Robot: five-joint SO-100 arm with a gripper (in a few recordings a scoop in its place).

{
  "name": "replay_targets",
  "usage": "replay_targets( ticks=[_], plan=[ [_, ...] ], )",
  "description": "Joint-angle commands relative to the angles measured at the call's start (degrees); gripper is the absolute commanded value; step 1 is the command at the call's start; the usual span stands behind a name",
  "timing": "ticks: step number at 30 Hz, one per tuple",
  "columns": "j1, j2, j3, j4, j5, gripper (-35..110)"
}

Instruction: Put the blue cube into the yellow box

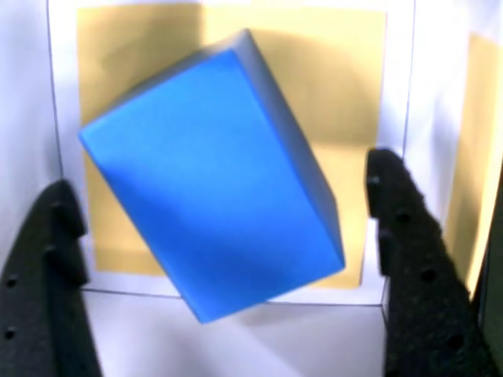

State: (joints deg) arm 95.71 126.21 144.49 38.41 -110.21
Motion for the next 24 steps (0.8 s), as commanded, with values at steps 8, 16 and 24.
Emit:
replay_targets(
  ticks=[8,16,24],
  plan=[
    [3.6,11.5,-1.3,5.7,-6.9,32],
    [4.8,17.9,-12.0,29.9,-12.9,15],
    [1.3,20.6,-30.6,50.0,-16.2,2]
  ],
)
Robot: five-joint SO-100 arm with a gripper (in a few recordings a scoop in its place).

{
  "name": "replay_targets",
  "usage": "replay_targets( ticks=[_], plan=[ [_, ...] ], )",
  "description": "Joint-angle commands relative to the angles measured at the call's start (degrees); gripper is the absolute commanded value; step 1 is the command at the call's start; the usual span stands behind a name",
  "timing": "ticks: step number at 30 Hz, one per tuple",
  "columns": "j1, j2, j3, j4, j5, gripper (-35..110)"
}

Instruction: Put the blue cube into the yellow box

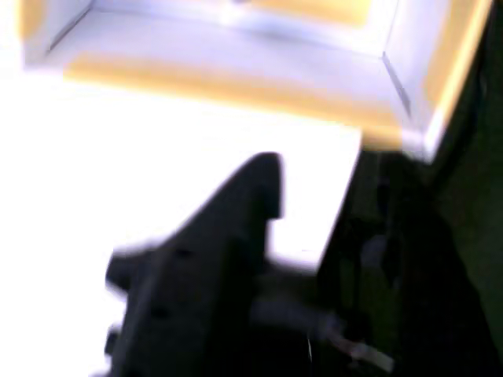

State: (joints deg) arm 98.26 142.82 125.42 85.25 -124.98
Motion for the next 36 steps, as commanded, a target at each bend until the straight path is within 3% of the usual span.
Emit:
replay_targets(
  ticks=[1,9,21,29,36],
  plan=[
    [-2.2,4.7,-12.3,3.3,-0.7,0],
    [-15.3,9.4,-16.1,2.0,8.3,0],
    [-49.5,19.8,-3.4,-6.3,16.5,2],
    [-70.9,30.0,16.3,-21.7,26.4,0],
    [-82.0,38.6,37.2,-36.6,31.8,0]
  ],
)
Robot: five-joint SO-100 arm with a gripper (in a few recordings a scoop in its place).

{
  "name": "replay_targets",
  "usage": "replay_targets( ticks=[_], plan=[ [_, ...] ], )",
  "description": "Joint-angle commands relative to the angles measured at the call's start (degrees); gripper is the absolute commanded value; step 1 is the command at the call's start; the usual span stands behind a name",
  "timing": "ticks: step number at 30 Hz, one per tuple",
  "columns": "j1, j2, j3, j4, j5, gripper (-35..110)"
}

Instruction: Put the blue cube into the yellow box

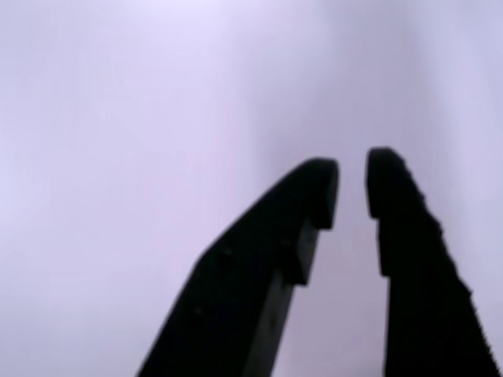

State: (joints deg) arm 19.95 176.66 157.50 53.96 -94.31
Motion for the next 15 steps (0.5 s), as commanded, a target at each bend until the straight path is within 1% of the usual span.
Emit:
replay_targets(
  ticks=[1,6,11,15],
  plan=[
    [-4.8,6.2,7.6,-6.2,1.5,0],
    [-7.8,12.8,16.4,-7.8,3.5,0],
    [-10.6,14.7,22.1,-8.3,5.8,0],
    [-13.1,14.9,22.7,-2.4,7.8,0]
  ],
)
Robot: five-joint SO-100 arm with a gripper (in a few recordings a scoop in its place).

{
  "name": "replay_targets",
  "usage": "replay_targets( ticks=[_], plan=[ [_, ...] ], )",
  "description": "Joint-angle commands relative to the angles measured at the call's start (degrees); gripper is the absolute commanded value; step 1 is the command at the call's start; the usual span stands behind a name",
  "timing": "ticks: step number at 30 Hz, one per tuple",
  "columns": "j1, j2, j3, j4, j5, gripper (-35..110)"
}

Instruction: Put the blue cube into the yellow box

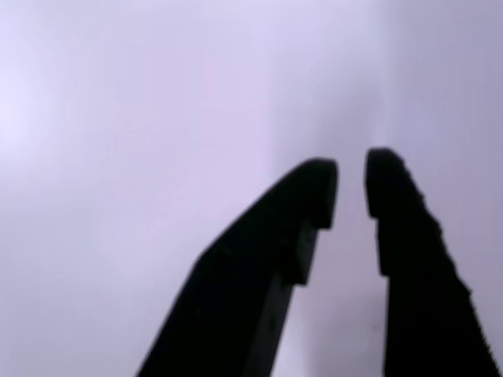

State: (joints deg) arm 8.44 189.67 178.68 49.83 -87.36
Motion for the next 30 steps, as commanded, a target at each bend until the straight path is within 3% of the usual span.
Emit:
replay_targets(
  ticks=[1,5,11,12,30],
  plan=[
    [-2.3,1.9,1.5,3.9,0.6,0],
    [-3.2,1.9,1.5,9.0,-1.9,0],
    [-4.0,1.9,1.5,26.5,-13.6,0],
    [-4.6,1.9,1.5,27.4,-11.0,0],
    [-5.4,1.8,1.5,28.0,-5.8,0]
  ],
)
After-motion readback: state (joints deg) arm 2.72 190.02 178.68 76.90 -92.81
